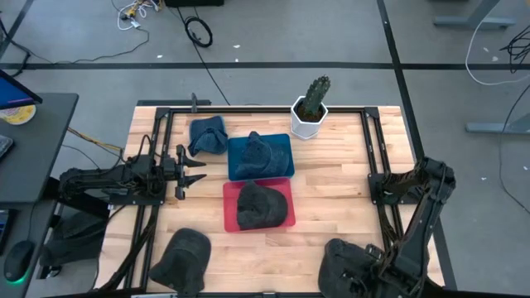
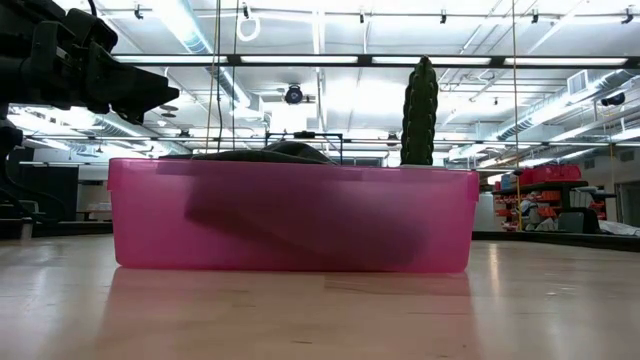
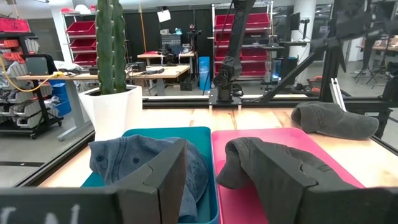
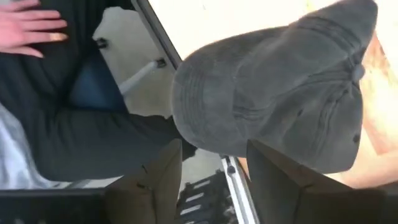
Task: Pick & Place hat
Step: Put the right black cap into the pink bin
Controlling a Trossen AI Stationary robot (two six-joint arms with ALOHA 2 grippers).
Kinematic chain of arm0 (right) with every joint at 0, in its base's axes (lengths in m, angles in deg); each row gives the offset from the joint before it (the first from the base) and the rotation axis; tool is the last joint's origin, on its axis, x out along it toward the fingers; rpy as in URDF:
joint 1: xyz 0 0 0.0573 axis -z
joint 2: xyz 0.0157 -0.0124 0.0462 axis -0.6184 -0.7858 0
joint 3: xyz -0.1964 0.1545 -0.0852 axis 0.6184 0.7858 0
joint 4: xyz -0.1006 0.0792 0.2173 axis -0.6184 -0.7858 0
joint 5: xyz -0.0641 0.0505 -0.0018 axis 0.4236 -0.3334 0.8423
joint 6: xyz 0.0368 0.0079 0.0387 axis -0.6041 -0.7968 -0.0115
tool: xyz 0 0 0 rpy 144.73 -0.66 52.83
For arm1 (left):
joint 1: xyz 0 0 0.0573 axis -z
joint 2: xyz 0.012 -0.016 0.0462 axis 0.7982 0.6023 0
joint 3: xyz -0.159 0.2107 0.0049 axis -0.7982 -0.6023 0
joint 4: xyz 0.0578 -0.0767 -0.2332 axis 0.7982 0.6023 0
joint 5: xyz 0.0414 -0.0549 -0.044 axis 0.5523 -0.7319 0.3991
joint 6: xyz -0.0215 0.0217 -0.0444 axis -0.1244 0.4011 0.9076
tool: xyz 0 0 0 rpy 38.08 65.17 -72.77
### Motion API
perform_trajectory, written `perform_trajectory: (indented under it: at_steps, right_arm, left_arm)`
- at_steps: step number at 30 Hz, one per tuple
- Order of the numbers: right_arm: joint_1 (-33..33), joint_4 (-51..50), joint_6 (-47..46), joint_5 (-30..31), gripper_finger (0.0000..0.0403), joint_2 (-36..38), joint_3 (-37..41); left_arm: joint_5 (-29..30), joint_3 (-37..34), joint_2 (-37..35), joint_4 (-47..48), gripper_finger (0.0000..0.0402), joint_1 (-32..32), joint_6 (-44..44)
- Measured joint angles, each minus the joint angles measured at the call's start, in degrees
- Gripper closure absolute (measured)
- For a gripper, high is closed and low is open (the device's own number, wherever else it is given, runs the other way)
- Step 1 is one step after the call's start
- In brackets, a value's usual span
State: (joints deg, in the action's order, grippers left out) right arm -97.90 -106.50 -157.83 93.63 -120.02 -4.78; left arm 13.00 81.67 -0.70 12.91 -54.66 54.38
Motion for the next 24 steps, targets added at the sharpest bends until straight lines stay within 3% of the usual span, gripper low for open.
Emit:
perform_trajectory:
  at_steps: [5,13,24]
  right_arm:
    - [0.0,0.7,3.6,0.3,0.0221,-1.2,0.2]
    - [-0.2,8.1,8.9,0.3,0.0221,-1.3,7.5]
    - [0.4,11.3,3.5,-2.9,0.0221,-1.3,15.0]
  left_arm:
    - [0.0,0.0,0.0,0.0,0.0223,0.0,0.0]
    - [0.0,0.0,0.0,0.1,0.0223,0.0,0.0]
    - [0.0,0.0,0.0,0.1,0.0223,0.0,0.0]
